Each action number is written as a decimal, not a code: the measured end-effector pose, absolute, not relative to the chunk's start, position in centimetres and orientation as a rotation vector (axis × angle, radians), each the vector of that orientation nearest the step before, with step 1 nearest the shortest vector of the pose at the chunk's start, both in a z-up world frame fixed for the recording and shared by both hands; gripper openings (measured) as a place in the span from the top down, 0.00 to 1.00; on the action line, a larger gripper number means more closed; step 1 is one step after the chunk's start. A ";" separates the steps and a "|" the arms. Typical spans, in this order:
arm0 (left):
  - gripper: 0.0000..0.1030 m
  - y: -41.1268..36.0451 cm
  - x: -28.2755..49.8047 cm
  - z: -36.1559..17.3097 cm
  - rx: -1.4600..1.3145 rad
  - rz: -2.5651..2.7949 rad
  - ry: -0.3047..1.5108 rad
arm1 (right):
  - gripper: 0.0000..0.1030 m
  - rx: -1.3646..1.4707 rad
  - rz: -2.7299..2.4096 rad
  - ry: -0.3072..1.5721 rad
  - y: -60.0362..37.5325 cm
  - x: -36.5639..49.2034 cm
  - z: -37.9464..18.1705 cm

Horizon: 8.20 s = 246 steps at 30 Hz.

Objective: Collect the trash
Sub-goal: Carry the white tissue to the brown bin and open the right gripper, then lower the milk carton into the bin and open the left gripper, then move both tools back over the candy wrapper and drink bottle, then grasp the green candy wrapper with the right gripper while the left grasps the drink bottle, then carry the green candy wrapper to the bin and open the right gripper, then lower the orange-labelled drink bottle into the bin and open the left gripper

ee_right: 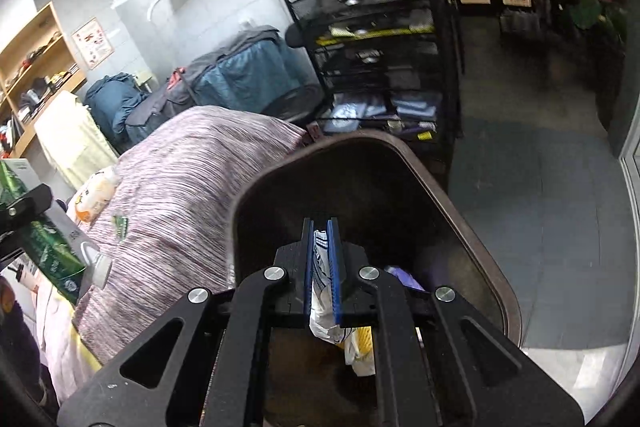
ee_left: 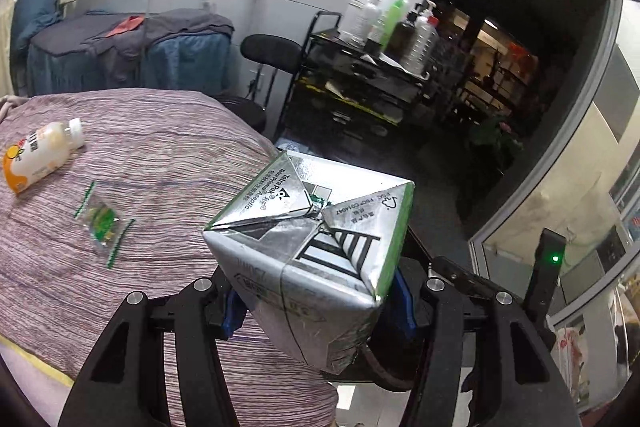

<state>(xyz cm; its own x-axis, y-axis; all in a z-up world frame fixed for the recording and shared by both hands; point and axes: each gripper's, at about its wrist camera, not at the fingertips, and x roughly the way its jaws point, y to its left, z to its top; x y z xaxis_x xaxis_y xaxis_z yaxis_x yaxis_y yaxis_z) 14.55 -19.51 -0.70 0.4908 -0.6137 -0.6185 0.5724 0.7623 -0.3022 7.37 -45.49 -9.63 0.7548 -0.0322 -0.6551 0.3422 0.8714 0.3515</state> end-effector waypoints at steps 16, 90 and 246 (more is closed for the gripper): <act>0.46 -24.8 13.5 -3.1 0.012 -0.799 0.841 | 0.29 0.557 -0.338 0.665 -48.3 4.8 -11.3; 0.06 -16.6 14.5 -1.9 0.163 -0.562 0.689 | 0.24 0.420 -0.019 0.679 -37.9 11.3 -6.9; 0.41 -20.4 10.5 -2.3 0.111 -0.790 0.732 | 0.24 0.587 -0.270 0.730 -46.7 6.3 -12.7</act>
<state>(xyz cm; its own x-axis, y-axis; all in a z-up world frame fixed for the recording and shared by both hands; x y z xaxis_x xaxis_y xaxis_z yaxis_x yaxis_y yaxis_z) 10.49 -20.40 -2.34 0.4746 -0.6076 -0.6369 0.6812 0.7117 -0.1713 6.33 -46.69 -12.73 0.7204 -0.0315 -0.6928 0.4270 0.8073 0.4074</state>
